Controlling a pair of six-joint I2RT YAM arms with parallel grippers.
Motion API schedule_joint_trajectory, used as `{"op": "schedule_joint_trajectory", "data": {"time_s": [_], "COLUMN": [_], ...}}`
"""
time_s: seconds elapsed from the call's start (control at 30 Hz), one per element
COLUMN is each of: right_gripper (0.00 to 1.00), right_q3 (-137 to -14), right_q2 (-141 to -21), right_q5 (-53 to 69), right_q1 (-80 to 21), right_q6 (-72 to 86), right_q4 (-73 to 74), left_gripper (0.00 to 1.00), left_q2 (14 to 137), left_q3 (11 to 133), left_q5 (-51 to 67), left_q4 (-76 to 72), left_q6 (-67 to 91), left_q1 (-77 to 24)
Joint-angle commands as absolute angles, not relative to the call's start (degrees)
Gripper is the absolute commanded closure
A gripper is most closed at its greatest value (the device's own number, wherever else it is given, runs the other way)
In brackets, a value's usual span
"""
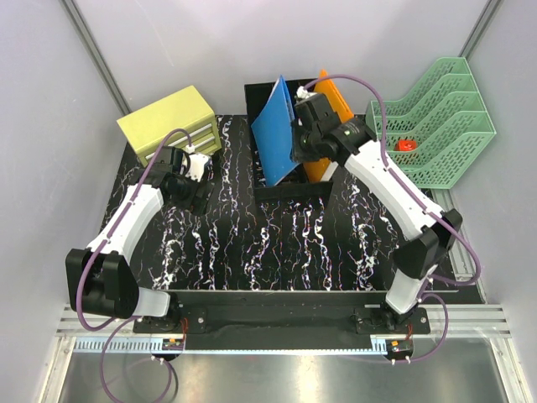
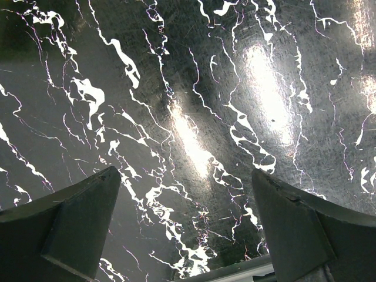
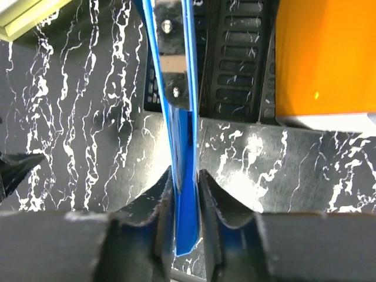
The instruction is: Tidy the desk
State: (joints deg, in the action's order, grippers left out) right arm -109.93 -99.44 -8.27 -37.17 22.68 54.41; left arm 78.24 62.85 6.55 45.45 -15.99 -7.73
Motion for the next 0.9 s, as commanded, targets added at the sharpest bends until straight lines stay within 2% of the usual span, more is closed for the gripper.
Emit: {"op": "schedule_joint_trajectory", "data": {"time_s": [0.0, 0.17, 0.3, 0.33, 0.43, 0.57, 0.67, 0.87], "right_gripper": [0.68, 0.63, 0.5, 0.43, 0.33, 0.22, 0.21, 0.26], "right_q3": [-119.43, -126.55, -125.34, -121.76, -112.8, -92.49, -83.86, -75.78], "right_q2": [-102.29, -105.03, -103.81, -102.93, -97.93, -88.79, -82.37, -80.78], "right_q5": [-10.11, -9.5, -9.67, -9.84, -9.4, -8.53, -8.53, -8.79], "right_q1": [-37.35, -37.35, -37.44, -37.44, -37.44, -37.44, -37.44, -37.7], "right_q6": [20.74, 20.57, 20.13, 19.87, 19.6, 19.08, 18.81, 17.58], "right_q4": [56.78, 56.52, 54.5, 52.49, 45.13, 32.02, 24.45, 15.75], "left_gripper": [0.01, 0.01, 0.01, 0.01, 0.01, 0.01, 0.01, 0.01], "left_q2": [78.13, 78.13, 78.31, 78.4, 78.49, 78.66, 78.84, 79.01], "left_q3": [63.81, 63.63, 63.28, 63.28, 63.37, 63.28, 63.46, 63.81], "left_q5": [7.82, 8.0, 7.91, 7.91, 7.91, 8.09, 7.91, 8.0], "left_q4": [44.38, 44.38, 44.3, 44.3, 44.3, 44.3, 44.3, 44.3], "left_q6": [-15.12, -14.85, -14.94, -14.94, -15.12, -15.2, -15.21, -14.59], "left_q1": [-8.09, -8.53, -8.61, -8.61, -8.61, -8.7, -8.61, -9.05]}}
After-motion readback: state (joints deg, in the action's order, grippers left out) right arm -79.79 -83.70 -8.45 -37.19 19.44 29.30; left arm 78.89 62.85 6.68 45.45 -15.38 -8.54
